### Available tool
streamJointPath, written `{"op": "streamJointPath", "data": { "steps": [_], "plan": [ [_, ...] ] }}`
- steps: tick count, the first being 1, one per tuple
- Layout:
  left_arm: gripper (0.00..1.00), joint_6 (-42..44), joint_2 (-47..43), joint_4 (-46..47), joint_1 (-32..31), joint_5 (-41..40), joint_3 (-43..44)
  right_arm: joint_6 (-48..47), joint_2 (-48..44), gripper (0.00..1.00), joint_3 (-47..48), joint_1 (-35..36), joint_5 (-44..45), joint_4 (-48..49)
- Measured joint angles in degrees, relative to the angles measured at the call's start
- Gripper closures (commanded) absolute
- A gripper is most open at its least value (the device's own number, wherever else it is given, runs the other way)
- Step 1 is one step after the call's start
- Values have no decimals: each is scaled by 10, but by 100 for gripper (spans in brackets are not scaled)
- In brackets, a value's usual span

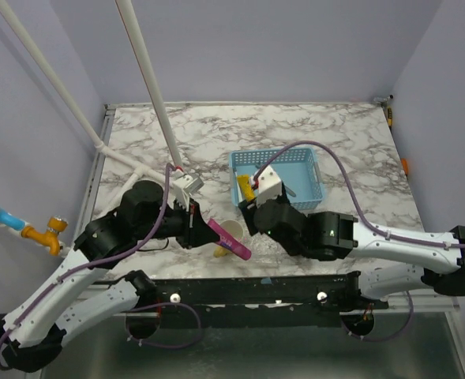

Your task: Prepare toiletry sets of a toothbrush and toothpaste on the tray

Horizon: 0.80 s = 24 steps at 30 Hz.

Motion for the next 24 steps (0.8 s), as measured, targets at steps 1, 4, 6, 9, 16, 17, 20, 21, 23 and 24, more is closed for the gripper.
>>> {"op": "streamJointPath", "data": {
  "steps": [1,4,6,9,16,17,20,21,23,24],
  "plan": [
    [100,0,4,0,-17,-12,4,5,1,33,1,-22,0,-4],
    [100,-2,28,-4,-82,-74,25,21,1,33,3,-97,-3,-19],
    [100,-5,46,-9,-117,-109,38,29,1,33,6,-132,-8,-28],
    [100,-9,76,-18,-166,-158,61,37,1,33,13,-185,-24,-35],
    [100,-19,157,-62,-263,-302,139,54,4,33,16,-340,-64,-45],
    [100,-20,169,-67,-273,-324,149,57,4,33,14,-364,-77,-43],
    [100,-23,200,-81,-297,-376,175,66,4,33,-5,-436,-113,-33],
    [100,-24,212,-86,-305,-393,184,68,4,33,-16,-458,-124,-30],
    [100,-25,235,-96,-316,-424,200,76,6,33,-36,-491,-137,-27],
    [100,-25,243,-99,-319,-436,206,80,7,33,-45,-502,-140,-26]
  ]
}}
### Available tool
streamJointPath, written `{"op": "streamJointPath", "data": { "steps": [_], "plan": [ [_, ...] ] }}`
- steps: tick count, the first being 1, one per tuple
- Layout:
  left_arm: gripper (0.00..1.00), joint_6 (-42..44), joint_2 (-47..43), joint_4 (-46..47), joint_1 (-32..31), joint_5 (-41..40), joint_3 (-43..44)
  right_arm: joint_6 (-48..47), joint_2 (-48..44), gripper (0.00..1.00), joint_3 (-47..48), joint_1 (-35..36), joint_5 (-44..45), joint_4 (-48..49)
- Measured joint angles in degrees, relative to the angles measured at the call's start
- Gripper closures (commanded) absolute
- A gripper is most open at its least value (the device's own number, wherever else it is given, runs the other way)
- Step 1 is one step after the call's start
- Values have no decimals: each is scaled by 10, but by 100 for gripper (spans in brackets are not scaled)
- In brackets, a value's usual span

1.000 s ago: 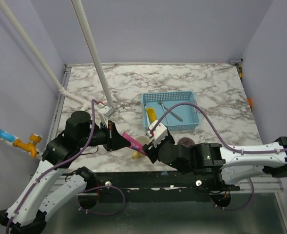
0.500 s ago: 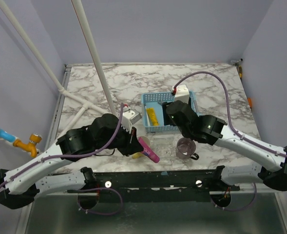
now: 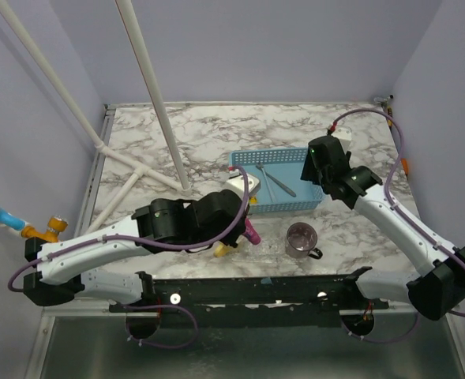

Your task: Prepare toiletry sets of a toothbrush and toothpaste on the tray

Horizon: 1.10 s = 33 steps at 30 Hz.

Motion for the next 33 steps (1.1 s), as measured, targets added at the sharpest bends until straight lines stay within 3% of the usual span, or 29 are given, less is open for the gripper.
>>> {"op": "streamJointPath", "data": {
  "steps": [10,33],
  "plan": [
    [100,-6,109,-17,-12,-107,46,41,4,33,-47,-23,-29,16],
    [100,11,205,16,-12,-110,66,43,-41,33,-74,-23,-48,30]
  ]
}}
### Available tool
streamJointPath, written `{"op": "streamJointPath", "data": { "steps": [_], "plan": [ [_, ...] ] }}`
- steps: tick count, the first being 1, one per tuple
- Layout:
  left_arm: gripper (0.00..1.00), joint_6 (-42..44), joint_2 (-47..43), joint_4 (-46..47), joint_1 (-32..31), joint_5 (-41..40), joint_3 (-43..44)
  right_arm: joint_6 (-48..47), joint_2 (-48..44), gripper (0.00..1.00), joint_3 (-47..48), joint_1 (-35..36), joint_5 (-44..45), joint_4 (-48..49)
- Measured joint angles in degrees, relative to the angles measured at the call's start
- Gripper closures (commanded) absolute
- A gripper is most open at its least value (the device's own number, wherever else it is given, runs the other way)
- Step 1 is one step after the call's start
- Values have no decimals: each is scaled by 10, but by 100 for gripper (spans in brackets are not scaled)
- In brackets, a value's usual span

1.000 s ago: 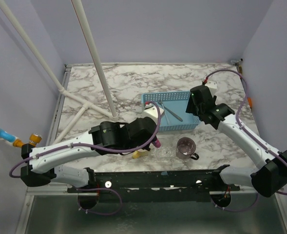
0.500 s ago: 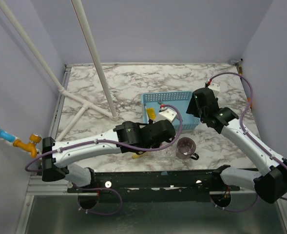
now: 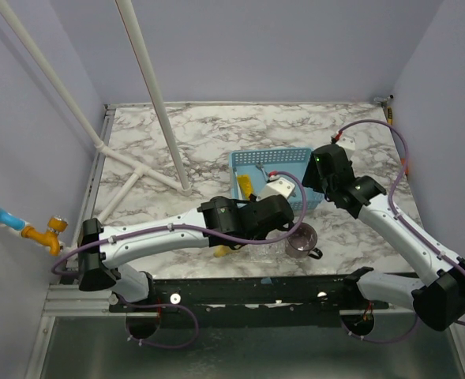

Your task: Prepare toiletry sets of a toothbrush and toothpaste on the tray

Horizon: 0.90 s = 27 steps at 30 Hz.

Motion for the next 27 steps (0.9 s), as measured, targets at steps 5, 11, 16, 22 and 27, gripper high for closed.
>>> {"op": "streamJointPath", "data": {
  "steps": [5,11,16,22,27],
  "plan": [
    [100,5,22,3,0,-1,5,0,0,33,-1,0,-5,1],
    [100,8,31,6,0,-11,6,0,-3,33,-5,0,-7,1],
    [100,8,34,8,0,-13,6,-2,-3,33,-10,0,-10,3],
    [100,9,36,18,0,-13,-3,-3,-3,33,-10,0,-14,5],
    [100,11,37,25,5,-13,-25,-3,-3,33,-10,0,-17,5]
  ]
}}
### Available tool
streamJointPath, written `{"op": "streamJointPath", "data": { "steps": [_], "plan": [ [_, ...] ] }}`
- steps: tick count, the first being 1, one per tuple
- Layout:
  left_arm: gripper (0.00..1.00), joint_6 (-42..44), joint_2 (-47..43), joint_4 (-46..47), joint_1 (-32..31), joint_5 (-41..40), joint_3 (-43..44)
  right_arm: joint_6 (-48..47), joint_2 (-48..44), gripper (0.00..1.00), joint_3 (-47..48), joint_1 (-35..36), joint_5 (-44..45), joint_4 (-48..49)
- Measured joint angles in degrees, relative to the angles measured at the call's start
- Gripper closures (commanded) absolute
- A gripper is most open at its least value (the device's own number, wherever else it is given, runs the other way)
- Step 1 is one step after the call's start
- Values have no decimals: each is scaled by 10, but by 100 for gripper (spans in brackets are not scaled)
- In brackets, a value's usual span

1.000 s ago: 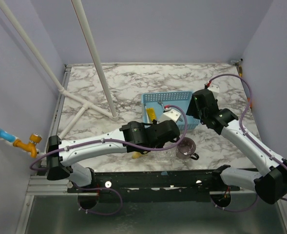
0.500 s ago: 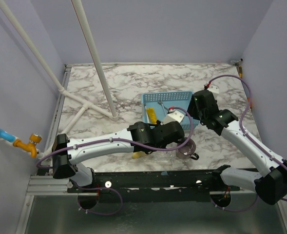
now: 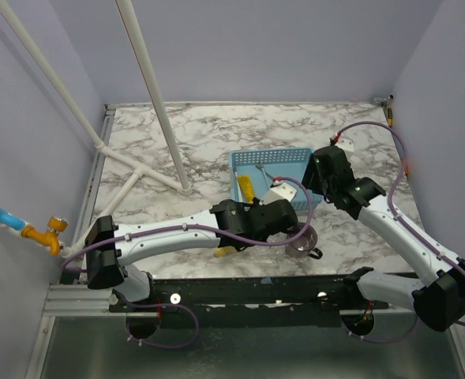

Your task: Prepare toiletry sets of a toothbrush and toothpaste on the tray

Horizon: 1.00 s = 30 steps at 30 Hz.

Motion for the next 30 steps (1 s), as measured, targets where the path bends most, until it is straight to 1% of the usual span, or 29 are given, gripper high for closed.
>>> {"op": "streamJointPath", "data": {
  "steps": [9,30],
  "plan": [
    [100,2,6,24,13,1,-25,-3,1,33,0,0,-3,0],
    [100,-3,30,53,13,7,-54,-3,2,33,0,0,-4,4]
  ]
}}
